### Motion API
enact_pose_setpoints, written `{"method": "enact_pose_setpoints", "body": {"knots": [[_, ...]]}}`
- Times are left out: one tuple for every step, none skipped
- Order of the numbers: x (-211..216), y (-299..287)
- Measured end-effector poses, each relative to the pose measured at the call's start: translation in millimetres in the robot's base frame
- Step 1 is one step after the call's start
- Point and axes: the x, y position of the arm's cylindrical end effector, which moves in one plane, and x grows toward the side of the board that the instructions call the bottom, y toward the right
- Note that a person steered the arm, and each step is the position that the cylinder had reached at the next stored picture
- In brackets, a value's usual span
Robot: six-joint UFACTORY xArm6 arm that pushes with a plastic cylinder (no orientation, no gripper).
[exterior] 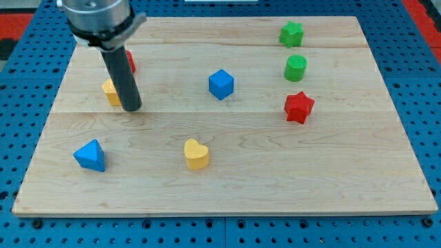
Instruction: Place the yellow hexagon to the center of the board
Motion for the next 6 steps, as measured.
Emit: {"method": "enact_pose_setpoints", "body": {"knots": [[24.5,-81.3],[-30.5,-122.4],[-52.1,-67.6],[-51.2,8.9],[-45.1,48.2],[-44.8,75.4]]}}
